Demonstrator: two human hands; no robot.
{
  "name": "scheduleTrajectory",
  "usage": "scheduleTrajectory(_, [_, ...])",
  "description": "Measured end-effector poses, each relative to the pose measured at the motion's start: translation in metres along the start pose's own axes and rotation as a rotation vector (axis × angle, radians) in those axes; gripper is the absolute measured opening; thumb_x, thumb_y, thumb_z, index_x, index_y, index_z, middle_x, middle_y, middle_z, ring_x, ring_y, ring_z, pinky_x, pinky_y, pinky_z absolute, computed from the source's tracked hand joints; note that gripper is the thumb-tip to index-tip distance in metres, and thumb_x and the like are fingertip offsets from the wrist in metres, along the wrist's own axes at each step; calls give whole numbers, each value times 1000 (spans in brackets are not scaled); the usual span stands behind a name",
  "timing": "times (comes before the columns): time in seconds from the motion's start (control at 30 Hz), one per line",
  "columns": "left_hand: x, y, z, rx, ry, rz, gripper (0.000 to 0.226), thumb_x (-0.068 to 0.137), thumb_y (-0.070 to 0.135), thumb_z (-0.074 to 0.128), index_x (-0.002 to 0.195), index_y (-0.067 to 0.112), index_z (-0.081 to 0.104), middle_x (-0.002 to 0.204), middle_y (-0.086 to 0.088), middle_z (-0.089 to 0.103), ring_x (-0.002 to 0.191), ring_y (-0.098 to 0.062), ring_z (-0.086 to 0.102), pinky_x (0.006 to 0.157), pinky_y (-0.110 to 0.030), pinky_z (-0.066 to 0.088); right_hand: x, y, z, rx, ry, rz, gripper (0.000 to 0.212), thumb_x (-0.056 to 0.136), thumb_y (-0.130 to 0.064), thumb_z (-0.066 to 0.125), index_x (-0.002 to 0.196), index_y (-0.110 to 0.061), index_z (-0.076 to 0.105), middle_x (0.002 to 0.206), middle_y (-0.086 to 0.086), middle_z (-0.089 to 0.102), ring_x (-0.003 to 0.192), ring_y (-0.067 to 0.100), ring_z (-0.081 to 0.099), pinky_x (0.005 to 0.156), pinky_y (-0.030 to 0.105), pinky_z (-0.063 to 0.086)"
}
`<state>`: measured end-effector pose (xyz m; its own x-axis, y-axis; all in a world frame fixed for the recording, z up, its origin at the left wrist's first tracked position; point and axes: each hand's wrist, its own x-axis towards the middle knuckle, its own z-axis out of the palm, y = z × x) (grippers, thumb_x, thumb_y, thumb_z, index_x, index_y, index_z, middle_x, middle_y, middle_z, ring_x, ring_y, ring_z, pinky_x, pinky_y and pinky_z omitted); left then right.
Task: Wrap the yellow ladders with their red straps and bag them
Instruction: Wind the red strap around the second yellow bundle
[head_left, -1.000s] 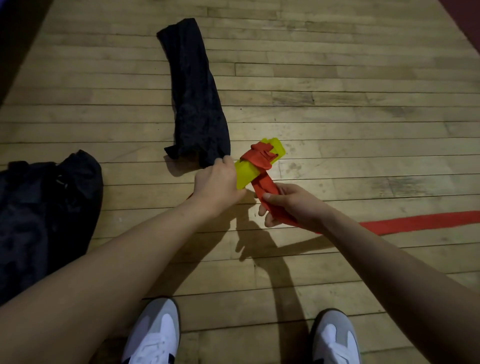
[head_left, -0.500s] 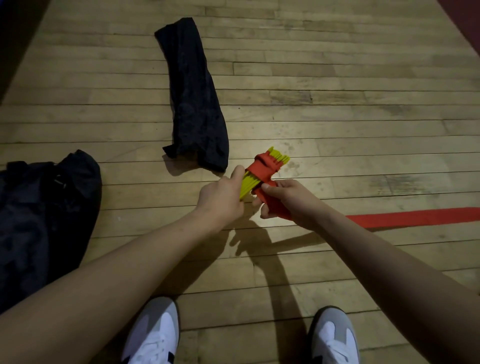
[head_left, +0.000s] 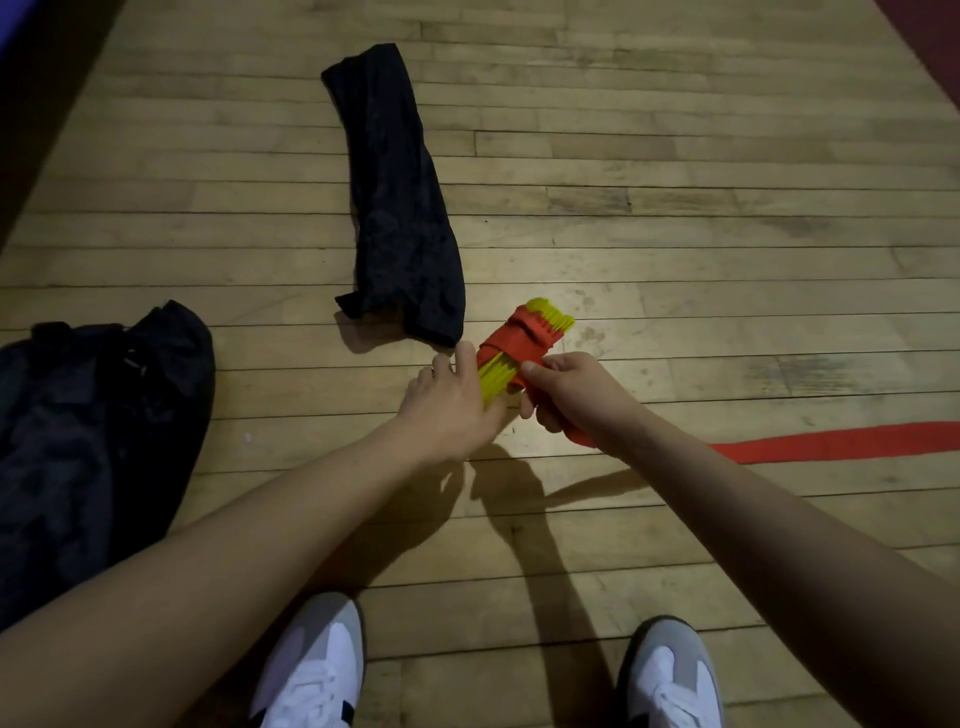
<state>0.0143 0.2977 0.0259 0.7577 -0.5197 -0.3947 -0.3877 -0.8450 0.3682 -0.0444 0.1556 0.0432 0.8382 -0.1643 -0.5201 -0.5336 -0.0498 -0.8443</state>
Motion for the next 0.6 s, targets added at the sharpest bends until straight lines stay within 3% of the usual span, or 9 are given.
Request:
scheduleTrajectory(0.1, [-7,-4,-9,-70,-69,8,50,95,30,48,134,15,21,131,-13,35,122,-30,37,102,-39,30,-1,8,-4,58,0,40,26,102,-13,41,84,-2,56,61,8,61,40,13,46,42,22,34])
scheduleTrajectory(0.2, [-10,-6,-11,-24,12,29,71,90,29,60,143,9,17,136,-13,37,126,-30,38,104,-39,33,-1,9,-7,117,-50,55,21,102,-10,41,94,2,55,64,10,63,41,12,52,42,21,40])
scheduleTrajectory(0.27, [-7,-7,-11,25,69,2,77,86,31,65,143,6,20,131,-15,42,122,-31,42,99,-39,38,-1,7,-6,133,-116,64,19,102,-9,40,97,2,55,69,11,65,46,14,56,46,22,46])
scheduleTrajectory(0.37, [0,-11,-14,136,131,-12,55,85,36,66,125,7,41,119,-13,45,114,-30,45,86,-35,41,-3,6,-3,69,-188,67,19,102,-9,41,102,3,55,73,10,69,52,15,61,50,23,50])
scheduleTrajectory(0.43, [4,-13,-17,143,133,-33,53,84,43,67,117,7,47,117,-12,45,114,-30,45,83,-36,41,-4,7,1,38,-211,60,23,102,-11,41,109,7,55,75,11,69,54,17,61,53,24,51])
scheduleTrajectory(0.6, [9,-11,-14,131,210,-75,71,75,52,74,121,11,41,121,-11,45,113,-29,46,83,-36,43,-3,4,8,-10,-217,19,25,103,-16,40,104,1,59,72,10,66,52,17,58,54,24,49])
